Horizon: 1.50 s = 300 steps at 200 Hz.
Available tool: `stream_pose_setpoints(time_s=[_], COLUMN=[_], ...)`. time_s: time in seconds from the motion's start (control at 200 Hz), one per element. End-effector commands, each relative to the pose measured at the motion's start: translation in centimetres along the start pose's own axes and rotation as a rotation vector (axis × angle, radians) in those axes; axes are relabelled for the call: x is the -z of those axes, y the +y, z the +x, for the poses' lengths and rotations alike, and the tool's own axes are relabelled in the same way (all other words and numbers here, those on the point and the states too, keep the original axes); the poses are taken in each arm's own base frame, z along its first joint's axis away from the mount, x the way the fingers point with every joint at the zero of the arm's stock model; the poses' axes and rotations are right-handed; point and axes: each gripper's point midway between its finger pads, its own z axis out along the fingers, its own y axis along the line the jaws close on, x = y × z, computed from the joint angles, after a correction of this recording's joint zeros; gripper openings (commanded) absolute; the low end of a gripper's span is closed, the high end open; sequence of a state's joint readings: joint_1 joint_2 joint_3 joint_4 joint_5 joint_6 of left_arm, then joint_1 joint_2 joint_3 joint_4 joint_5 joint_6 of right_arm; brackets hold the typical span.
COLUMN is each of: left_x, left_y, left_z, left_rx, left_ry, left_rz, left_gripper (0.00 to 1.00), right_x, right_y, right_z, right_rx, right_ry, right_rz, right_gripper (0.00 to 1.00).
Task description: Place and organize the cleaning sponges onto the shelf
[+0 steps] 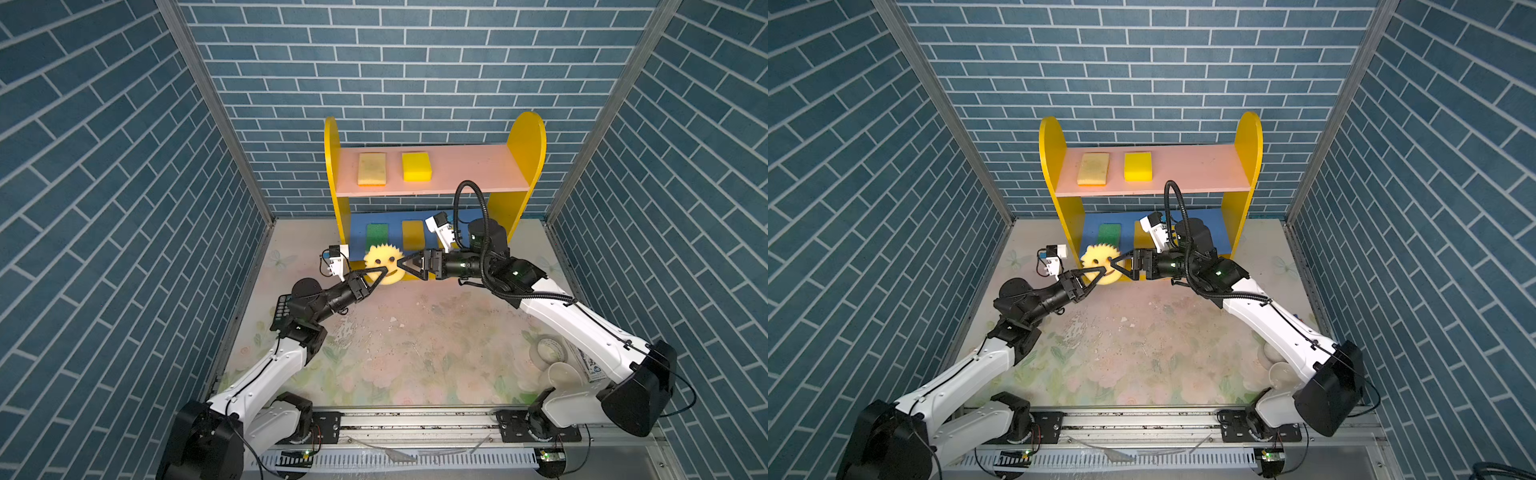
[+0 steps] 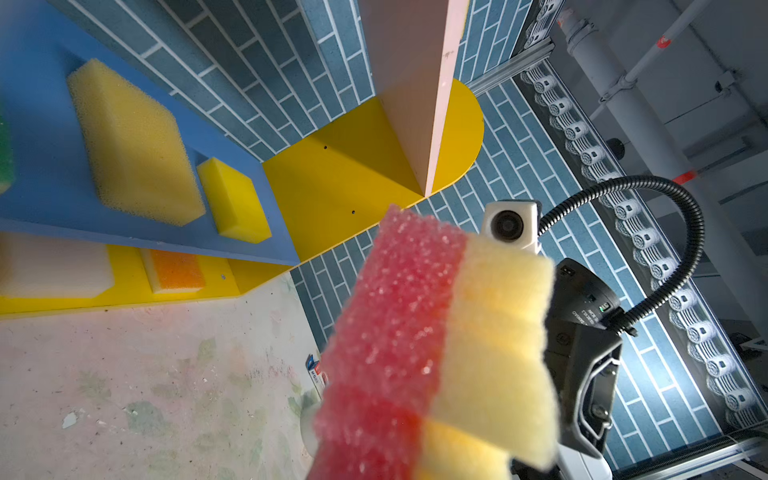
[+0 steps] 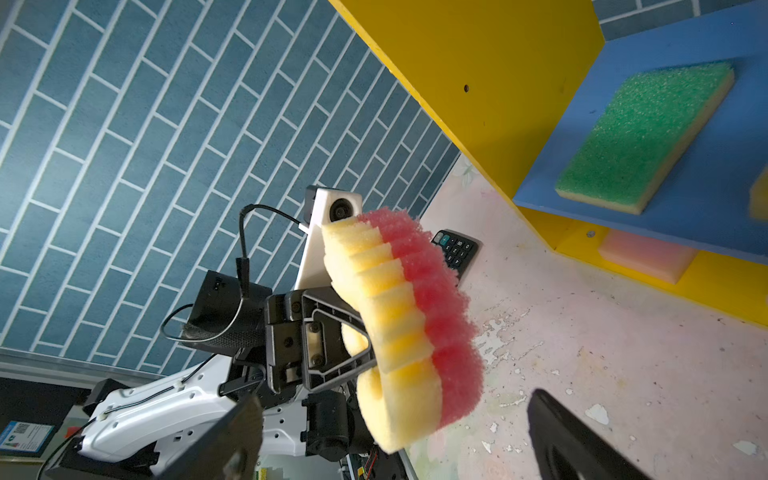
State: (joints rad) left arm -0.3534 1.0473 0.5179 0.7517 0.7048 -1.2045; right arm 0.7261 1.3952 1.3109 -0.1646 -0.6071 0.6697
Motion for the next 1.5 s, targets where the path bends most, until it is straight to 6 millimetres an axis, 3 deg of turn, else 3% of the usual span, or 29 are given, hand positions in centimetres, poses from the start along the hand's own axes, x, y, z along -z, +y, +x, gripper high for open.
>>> stream_pose_setpoints(time_s=[0.0,0.145,0.305,0.39,0.65,0.765,1.03,1.495], left_x=[0.0,0.0,0.3,0.7,1.8,2.2,2.4,2.2], left_y=[-1.2,-0.9,0.3,0.8,1.7,1.5,1.2,2.3], left_z=[-0.6,-0.5,0.0,0.2,0.7,0.8,0.8,1.0], left_rx=[-0.025,-0.022,0.000,0.009,0.005,-0.018,-0.045,-0.027], left_ry=[-0.003,0.004,0.014,0.010,0.018,0.020,0.021,0.030], left_rz=[0.024,0.018,-0.011,-0.021,-0.085,-0.100,-0.109,-0.129], left_gripper=[0.18,0.18,0.18,0.18,0.18,0.18,0.18,0.18], right_x=[0.4,1.1,3.3,4.7,6.9,7.1,5.8,4.6], right_y=[0.6,1.0,3.2,4.0,0.1,-1.4,-3.7,-5.8], right_z=[-1.2,-2.1,-5.7,-8.8,-16.0,-18.1,-20.2,-21.3], right_rx=[0.076,0.152,0.321,0.401,0.408,0.427,0.413,0.393], right_ry=[-0.036,-0.058,-0.139,-0.193,-0.239,-0.253,-0.263,-0.265], right_rz=[0.026,0.088,0.162,0.246,0.533,0.617,0.634,0.586], right_gripper=[0.99,0.98,0.81,0.68,0.45,0.43,0.43,0.43])
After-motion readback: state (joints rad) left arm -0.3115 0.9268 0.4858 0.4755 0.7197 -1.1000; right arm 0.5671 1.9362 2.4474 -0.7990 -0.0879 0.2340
